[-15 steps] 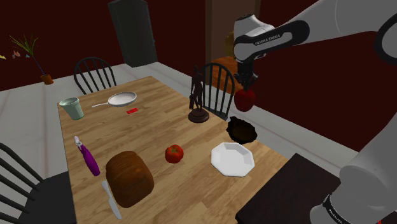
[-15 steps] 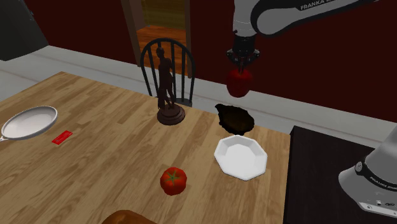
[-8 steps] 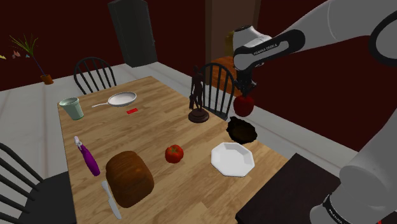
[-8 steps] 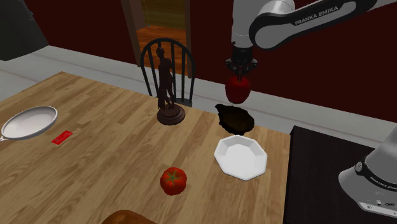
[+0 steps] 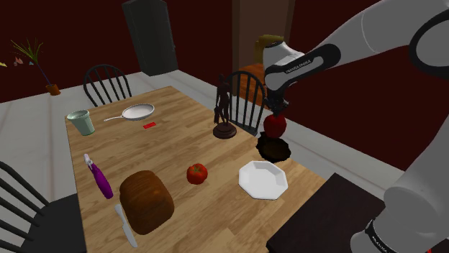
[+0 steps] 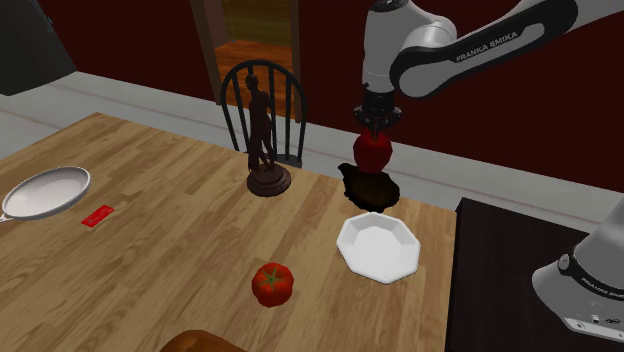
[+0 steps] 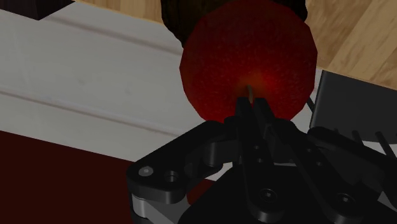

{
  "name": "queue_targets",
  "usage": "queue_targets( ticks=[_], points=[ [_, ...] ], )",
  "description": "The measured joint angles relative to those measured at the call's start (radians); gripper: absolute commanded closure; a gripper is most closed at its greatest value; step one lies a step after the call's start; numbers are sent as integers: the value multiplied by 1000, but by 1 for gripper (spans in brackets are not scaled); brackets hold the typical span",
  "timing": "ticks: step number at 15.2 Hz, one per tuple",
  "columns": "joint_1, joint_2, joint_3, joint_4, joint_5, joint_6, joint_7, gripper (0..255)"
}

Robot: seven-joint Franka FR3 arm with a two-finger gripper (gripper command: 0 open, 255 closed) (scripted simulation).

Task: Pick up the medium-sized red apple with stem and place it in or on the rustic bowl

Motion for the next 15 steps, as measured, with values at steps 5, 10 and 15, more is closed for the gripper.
queue_targets(
  ticks=[5, 10, 15],
  points=[
    [0, 32, -3, -30, -20, 59, 23, 255],
    [2, 45, -4, -35, -27, 75, 32, 255],
    [2, 45, -4, -35, -27, 76, 32, 0]
  ],
)
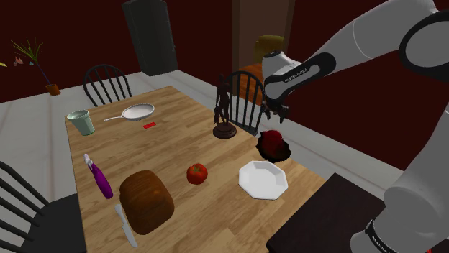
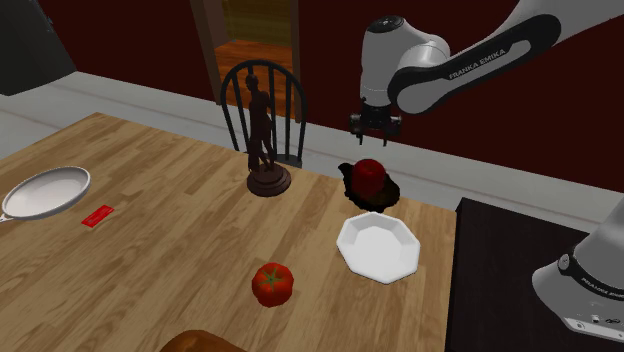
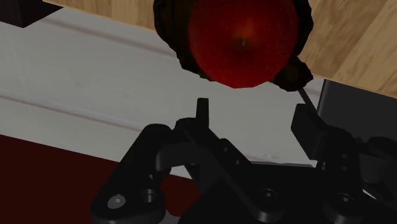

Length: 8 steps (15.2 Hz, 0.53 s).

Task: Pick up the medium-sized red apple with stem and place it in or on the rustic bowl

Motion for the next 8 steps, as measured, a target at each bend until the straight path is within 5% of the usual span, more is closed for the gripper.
queue_targets(
  ticks=[8],
  points=[
    [8, -47, 12, 43, 28, -87, -17, 0]
  ],
)
